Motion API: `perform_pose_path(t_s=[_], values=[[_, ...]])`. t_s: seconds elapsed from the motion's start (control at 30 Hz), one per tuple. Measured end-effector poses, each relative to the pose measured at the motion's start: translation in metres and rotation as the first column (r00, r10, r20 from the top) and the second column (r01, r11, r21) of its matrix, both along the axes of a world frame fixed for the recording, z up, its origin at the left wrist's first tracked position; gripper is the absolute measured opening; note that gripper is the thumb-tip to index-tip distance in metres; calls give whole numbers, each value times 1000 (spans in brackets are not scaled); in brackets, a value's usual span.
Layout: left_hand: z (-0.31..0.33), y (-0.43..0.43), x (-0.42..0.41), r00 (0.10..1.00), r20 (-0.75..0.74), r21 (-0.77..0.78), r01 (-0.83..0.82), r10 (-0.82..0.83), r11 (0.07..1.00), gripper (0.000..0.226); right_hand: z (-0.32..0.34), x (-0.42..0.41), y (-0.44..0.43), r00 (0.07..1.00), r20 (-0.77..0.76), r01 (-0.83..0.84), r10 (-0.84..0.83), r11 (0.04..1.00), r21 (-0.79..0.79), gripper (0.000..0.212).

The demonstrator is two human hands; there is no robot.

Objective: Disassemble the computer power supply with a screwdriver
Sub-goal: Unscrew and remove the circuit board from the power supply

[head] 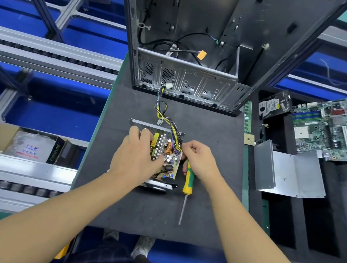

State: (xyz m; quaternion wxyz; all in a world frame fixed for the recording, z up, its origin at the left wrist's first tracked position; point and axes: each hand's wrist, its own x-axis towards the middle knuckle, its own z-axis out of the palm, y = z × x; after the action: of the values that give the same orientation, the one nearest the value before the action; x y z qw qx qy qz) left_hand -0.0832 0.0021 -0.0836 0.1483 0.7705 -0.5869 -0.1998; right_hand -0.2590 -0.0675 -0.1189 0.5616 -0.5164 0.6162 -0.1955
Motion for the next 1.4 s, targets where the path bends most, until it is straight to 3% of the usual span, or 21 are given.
perform_pose_path(t_s=[0.07, 0.2, 0.33, 0.43, 0.57, 0.67, 0.8, 1.03, 1.3, 1.4], values=[[0, -4, -5, 1000, -12, 20, -5, 5, 1000, 46, 1, -7, -4, 999, -32, -21, 22, 999, 28, 20], [-3, -4, -15, 999, 33, 59, -2, 0, 998, 47, 3, -8, -11, 961, -246, -119, 129, 991, 55, 18], [-8, -4, -17, 996, 86, 66, 7, -13, 998, 49, 9, -7, -16, 839, -458, -340, 293, 940, -21, 24], [-10, -6, -16, 998, 62, 64, 8, -12, 998, 49, 7, -9, -14, 762, -574, -429, 300, 898, -100, 24], [-12, -6, -16, 999, 43, 57, 2, -5, 998, 49, 3, -11, -9, 852, -487, -332, 195, 919, -213, 13], [-13, -7, -15, 999, 42, 51, 6, -8, 999, 48, 1, -15, -8, 862, -473, -332, 183, 909, -252, 9], [-15, -7, -16, 1000, 28, 31, 8, -9, 999, 46, 0, -14, -7, 831, -526, -371, 183, 886, -277, 16], [-15, -5, -16, 1000, 2, 24, -6, 6, 1000, 46, 1, -13, -9, 691, -686, -545, 228, 788, -287, 18], [-13, -6, -16, 1000, 11, 45, 0, 0, 999, 46, 0, -9, -10, 645, -711, -586, 281, 778, -225, 19], [-13, -7, -17, 999, 30, 55, 15, -16, 998, 47, 1, -13, -12, 638, -674, -612, 373, 777, -149, 7]])
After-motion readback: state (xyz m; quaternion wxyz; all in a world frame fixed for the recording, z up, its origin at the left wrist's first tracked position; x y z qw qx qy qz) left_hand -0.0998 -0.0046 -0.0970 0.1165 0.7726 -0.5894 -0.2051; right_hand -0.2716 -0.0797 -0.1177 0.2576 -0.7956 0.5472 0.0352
